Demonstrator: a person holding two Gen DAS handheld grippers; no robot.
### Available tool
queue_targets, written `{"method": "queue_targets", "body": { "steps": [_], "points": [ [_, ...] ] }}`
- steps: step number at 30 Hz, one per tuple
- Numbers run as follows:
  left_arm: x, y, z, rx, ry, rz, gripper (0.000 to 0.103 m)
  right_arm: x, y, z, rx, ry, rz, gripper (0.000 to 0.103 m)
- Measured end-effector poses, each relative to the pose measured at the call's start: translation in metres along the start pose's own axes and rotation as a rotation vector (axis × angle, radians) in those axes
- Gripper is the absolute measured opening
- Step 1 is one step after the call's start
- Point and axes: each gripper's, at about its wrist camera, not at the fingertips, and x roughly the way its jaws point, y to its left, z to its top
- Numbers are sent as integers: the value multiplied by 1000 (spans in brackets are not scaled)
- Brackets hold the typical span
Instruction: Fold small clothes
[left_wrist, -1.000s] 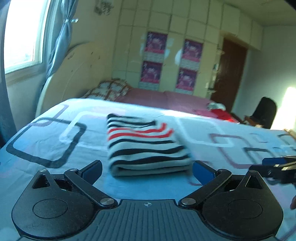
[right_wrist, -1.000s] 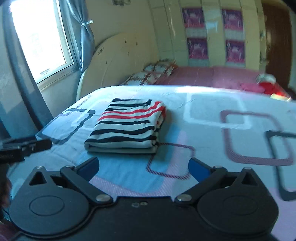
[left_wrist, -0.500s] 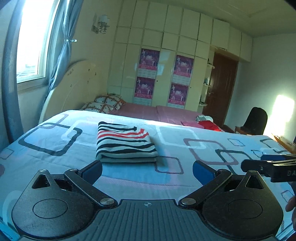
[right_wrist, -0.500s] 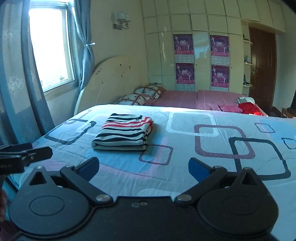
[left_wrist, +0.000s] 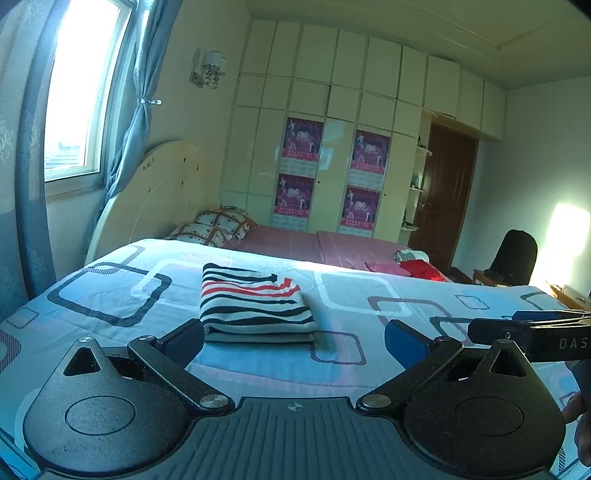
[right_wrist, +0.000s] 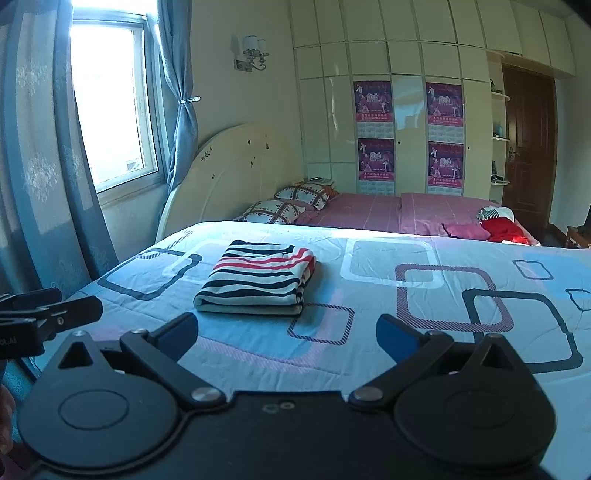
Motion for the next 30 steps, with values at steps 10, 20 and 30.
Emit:
{"method": "queue_targets", "body": {
  "steps": [10, 20, 30],
  "points": [
    [0, -7, 0, 12, 0, -8, 103, -2, 0, -3, 8, -1, -4, 103],
    [-4, -10, 0, 13, -3, -14, 103, -3, 0, -3, 7, -6, -2, 103],
    [-4, -10, 1, 13, -2, -15, 103, -4, 3, -3, 9, -8, 0, 103]
  ]
}}
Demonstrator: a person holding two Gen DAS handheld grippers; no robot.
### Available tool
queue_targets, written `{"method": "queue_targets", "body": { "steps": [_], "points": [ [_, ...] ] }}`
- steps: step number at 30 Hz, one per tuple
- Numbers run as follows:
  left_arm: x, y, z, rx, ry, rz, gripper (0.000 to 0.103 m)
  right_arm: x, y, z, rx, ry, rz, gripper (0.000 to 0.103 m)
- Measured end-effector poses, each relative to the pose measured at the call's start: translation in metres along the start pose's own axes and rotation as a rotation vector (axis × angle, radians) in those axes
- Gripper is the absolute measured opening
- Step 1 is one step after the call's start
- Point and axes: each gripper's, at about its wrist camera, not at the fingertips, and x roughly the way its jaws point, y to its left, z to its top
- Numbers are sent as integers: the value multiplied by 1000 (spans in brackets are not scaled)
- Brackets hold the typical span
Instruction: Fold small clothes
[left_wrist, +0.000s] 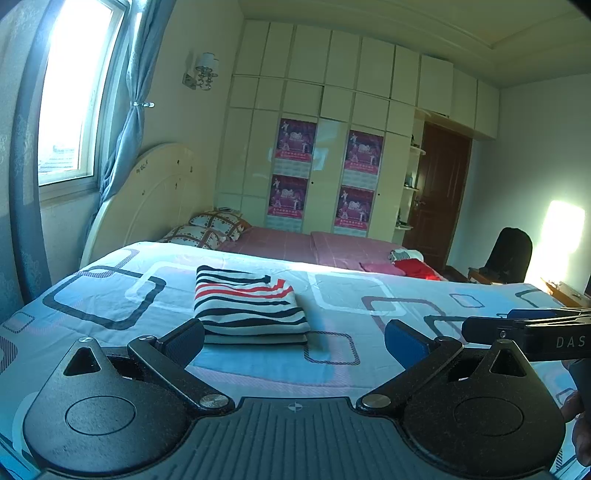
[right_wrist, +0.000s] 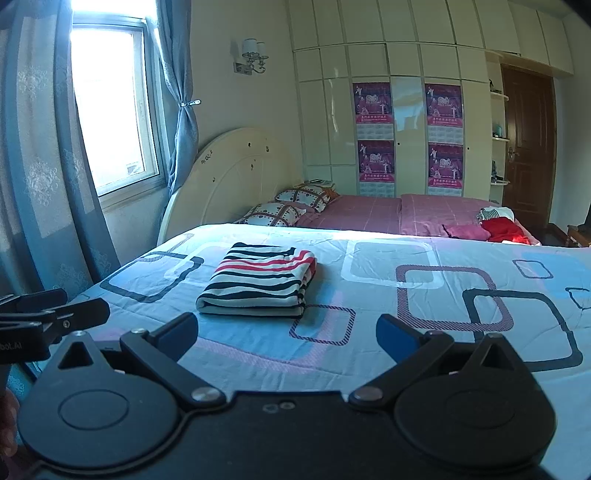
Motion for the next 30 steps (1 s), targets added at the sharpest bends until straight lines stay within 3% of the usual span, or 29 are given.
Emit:
{"method": "queue_targets", "body": {
  "steps": [30],
  "points": [
    [5, 5, 2, 2, 5, 6, 103, 3, 6, 2, -3, 6, 4, 103]
  ]
}}
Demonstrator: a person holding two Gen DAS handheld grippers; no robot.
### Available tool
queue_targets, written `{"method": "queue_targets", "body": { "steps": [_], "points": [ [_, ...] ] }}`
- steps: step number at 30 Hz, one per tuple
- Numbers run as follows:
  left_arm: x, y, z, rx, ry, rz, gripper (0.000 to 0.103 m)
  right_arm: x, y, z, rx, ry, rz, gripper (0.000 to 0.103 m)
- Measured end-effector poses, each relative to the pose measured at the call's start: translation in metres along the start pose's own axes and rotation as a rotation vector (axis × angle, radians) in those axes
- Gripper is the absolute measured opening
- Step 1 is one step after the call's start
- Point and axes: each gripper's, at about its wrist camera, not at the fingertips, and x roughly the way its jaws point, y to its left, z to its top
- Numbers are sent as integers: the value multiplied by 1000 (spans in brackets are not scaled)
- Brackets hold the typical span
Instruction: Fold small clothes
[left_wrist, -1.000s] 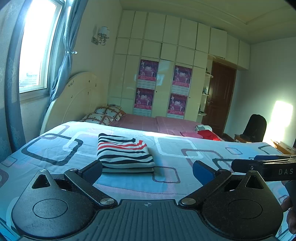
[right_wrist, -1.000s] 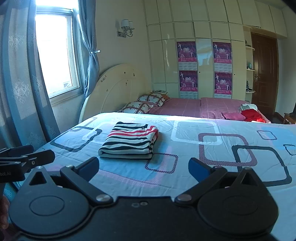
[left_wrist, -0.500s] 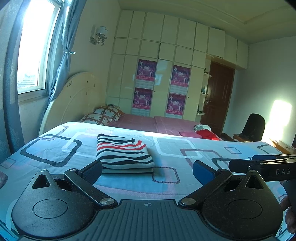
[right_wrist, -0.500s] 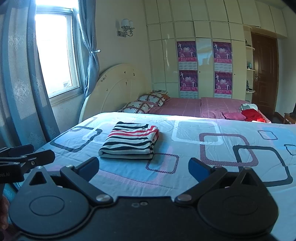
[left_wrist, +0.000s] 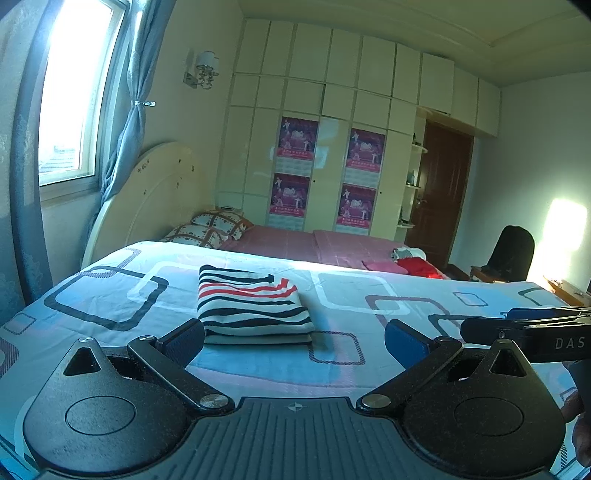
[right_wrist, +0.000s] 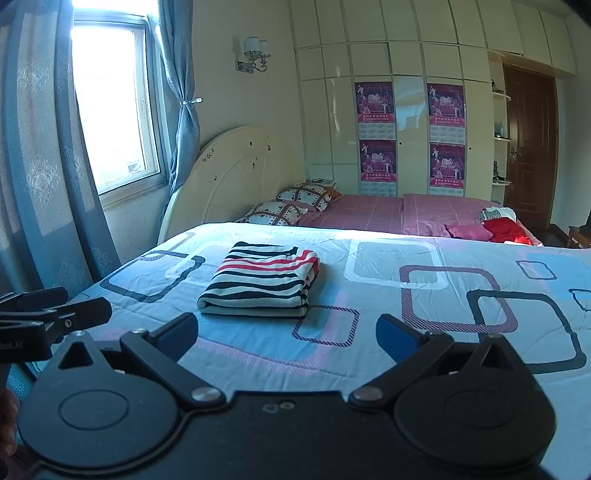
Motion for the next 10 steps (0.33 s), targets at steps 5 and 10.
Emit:
{"method": "queue_targets", "body": {
  "steps": [5, 10],
  "points": [
    [1, 0, -1, 18, -16, 36, 102, 0, 0, 0, 1, 1, 0, 103],
    [-1, 1, -2, 7, -25, 32, 103, 1, -1, 1, 1, -3, 6, 103]
  ]
}}
